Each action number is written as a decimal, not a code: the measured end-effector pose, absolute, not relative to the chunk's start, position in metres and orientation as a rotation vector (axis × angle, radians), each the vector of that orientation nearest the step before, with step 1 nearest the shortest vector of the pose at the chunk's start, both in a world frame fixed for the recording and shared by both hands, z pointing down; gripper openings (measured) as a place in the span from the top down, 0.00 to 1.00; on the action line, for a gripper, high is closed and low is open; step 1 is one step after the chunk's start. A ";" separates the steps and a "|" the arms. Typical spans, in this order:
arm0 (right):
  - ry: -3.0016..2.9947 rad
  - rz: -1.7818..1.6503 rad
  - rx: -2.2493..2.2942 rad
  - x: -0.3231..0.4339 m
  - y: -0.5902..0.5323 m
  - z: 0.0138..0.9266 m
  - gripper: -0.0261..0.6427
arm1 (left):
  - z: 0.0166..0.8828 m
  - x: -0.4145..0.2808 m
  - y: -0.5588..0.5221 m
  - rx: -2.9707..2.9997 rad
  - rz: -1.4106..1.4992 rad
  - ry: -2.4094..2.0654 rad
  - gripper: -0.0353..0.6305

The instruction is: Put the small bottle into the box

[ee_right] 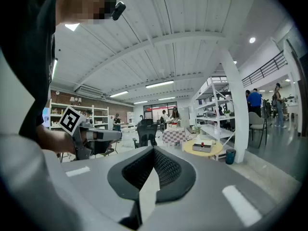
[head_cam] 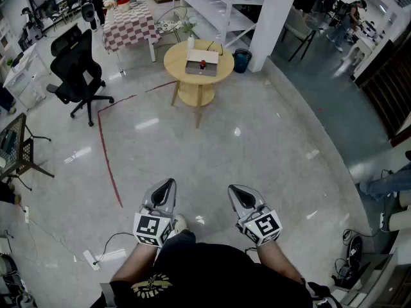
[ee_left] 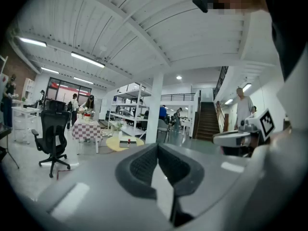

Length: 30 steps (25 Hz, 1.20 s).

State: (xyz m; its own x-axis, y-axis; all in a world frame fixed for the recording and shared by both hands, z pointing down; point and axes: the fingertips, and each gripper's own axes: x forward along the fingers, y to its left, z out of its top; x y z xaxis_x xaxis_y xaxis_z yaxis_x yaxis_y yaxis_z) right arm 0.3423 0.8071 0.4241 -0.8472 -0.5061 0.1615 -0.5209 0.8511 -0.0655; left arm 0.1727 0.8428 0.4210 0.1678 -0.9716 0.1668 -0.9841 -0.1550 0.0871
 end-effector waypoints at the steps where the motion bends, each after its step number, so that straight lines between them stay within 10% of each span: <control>1: -2.888 0.153 0.810 0.328 0.797 0.423 0.95 | 0.419 0.157 0.833 2.256 0.101 -1.921 0.95; 30: -2.862 0.267 0.934 0.255 0.598 0.444 0.95 | 0.435 0.064 0.642 2.227 0.136 -1.923 0.95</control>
State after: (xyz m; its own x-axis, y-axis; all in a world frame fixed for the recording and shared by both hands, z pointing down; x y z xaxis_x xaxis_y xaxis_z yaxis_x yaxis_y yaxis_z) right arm 0.2554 0.5980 0.4436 -0.8025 -0.5728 0.1670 -0.5938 0.7941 -0.1299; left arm 0.0636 0.6417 0.4350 0.1518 -0.9687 0.1964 -0.9867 -0.1369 0.0873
